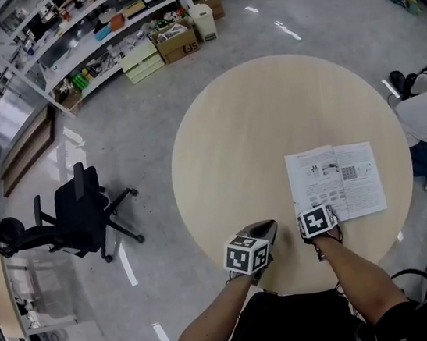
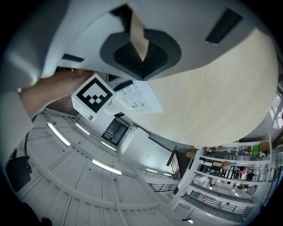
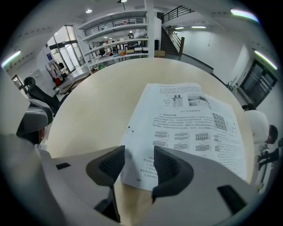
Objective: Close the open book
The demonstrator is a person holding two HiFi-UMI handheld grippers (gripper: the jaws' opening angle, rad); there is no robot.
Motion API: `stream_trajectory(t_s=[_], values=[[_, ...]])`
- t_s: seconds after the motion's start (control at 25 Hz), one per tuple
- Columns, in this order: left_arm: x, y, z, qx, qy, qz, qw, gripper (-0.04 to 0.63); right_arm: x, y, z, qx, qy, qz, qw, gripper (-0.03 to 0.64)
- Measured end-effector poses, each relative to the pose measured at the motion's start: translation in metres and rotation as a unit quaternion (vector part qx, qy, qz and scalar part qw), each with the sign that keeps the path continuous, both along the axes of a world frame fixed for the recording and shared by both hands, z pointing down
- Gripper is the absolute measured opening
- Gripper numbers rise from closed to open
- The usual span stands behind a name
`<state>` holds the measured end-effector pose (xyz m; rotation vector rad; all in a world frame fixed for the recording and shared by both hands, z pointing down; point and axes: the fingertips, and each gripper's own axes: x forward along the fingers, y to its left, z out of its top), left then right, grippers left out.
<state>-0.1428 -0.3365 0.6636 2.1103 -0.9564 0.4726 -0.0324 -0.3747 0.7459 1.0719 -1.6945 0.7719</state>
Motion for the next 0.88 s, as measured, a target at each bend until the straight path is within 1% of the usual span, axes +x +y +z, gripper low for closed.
stream_trajectory(t_s=[0.12,0.16,0.28,0.36,0.4,0.44,0.56,0.76,0.88], values=[[0.002,-0.002,0.001,0.0,0.001,0.004,1.0,-0.011,0.007,-0.002,0.001,-0.001,0.005,0.013,1.0,0.168],[0.003,-0.002,0.0,0.001,0.001,0.004,1.0,-0.011,0.009,-0.003,0.0,0.001,0.008,0.017,1.0,0.144],[0.004,-0.004,-0.001,0.002,0.0,0.007,1.0,-0.011,0.018,-0.004,-0.002,0.008,0.025,0.022,0.999,0.11],[0.006,-0.004,-0.001,0.002,0.0,0.011,0.9999,-0.011,0.028,-0.006,-0.004,0.014,0.051,0.014,0.999,0.107],[0.007,-0.004,-0.001,0.003,0.0,0.013,0.9999,-0.011,0.036,-0.008,-0.005,0.019,0.068,0.008,0.998,0.072],[0.008,-0.004,-0.001,0.004,-0.001,0.014,0.9999,-0.011,0.045,-0.01,-0.006,0.022,0.079,0.007,0.997,0.06],[0.01,-0.005,0.001,0.002,-0.001,0.016,0.9999,-0.011,0.066,-0.016,-0.009,0.022,0.076,0.025,0.997,0.06],[0.019,-0.009,0.001,0.005,-0.002,0.027,0.9996,-0.011,0.08,-0.019,-0.018,0.043,0.088,0.021,0.995,0.055],[0.028,-0.016,-0.004,0.013,0.0,0.031,0.9994,-0.011,0.086,-0.022,-0.029,0.057,0.079,0.026,0.995,0.052]])
